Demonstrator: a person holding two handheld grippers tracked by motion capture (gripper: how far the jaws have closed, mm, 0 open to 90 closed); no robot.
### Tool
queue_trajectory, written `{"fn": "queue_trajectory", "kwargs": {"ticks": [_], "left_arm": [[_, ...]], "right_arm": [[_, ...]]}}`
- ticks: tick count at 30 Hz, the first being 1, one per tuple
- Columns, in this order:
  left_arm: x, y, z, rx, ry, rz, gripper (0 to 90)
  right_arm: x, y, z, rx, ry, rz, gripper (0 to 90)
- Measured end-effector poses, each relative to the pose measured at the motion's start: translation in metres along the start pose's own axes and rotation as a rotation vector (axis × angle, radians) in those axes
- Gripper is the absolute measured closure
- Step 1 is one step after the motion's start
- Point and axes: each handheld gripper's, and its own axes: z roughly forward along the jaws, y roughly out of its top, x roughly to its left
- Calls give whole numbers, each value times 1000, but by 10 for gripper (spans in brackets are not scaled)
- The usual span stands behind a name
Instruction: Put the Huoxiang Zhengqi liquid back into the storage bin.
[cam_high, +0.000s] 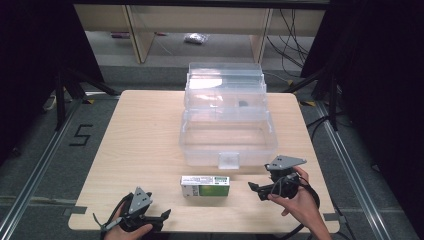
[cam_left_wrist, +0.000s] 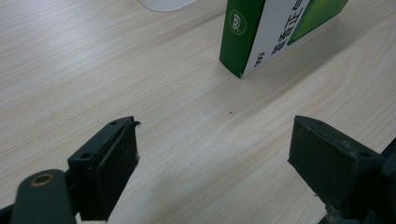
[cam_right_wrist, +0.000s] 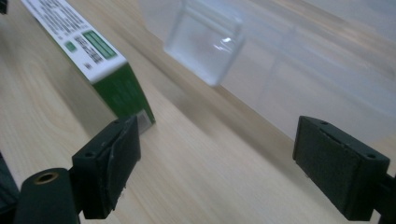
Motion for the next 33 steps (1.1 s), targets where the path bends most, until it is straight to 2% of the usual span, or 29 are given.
{"fn": "queue_trajectory", "kwargs": {"ticks": [2,4,5,6,7,8,9,11,12,13,14,16,18,20,21,23,24,25,26,27,28,29,31,33], "left_arm": [[1,0,0,9,3,6,149],[0,0,0,5,-1,1,149],[0,0,0,10,2,15,149],[-1,0,0,4,0,10,150],[-1,0,0,15,-8,15,150],[-2,0,0,1,8,14,150],[-2,1,-1,5,-7,18,150],[1,1,-4,39,-4,66,150],[1,1,-4,39,-4,66,150],[0,1,-3,25,-6,48,150],[-1,1,-3,17,-5,37,150],[0,1,-3,24,-6,47,150],[-3,0,-1,-12,-7,5,150],[-3,0,-1,-14,-7,5,150],[-2,1,-1,-1,2,23,150],[-3,0,-1,-7,11,26,150],[-2,1,-3,10,-5,44,150],[-2,1,-3,7,-5,38,150],[-1,1,-3,17,-2,54,150],[1,2,-5,47,0,77,150],[0,1,-3,35,-5,64,150],[-2,1,-1,8,0,30,150],[-3,0,0,-9,22,24,150],[-3,0,0,-9,21,23,150]], "right_arm": [[2,9,1,4,17,-33,160],[9,17,1,27,21,-35,161],[14,21,2,31,33,-33,162],[14,25,5,16,45,-80,163],[18,28,6,30,51,-75,165],[21,32,8,37,69,-75,172],[24,35,11,26,79,-103,178],[29,42,13,42,80,-145,178],[33,46,16,26,78,-147,178],[35,50,16,44,85,-161,178],[37,52,18,37,79,-170,178],[38,55,19,47,76,-184,179],[42,61,24,54,102,-197,176],[43,64,28,56,104,-234,176],[46,65,30,56,116,-234,177],[49,68,35,81,130,-258,177],[51,69,37,84,135,-261,178],[53,70,39,89,139,-263,178],[55,72,42,104,156,-280,180],[56,73,43,108,160,-279,182],[58,74,45,124,165,-287,182],[60,75,48,137,158,-292,183],[62,77,52,156,170,-325,191],[63,79,57,164,178,-333,194]]}}
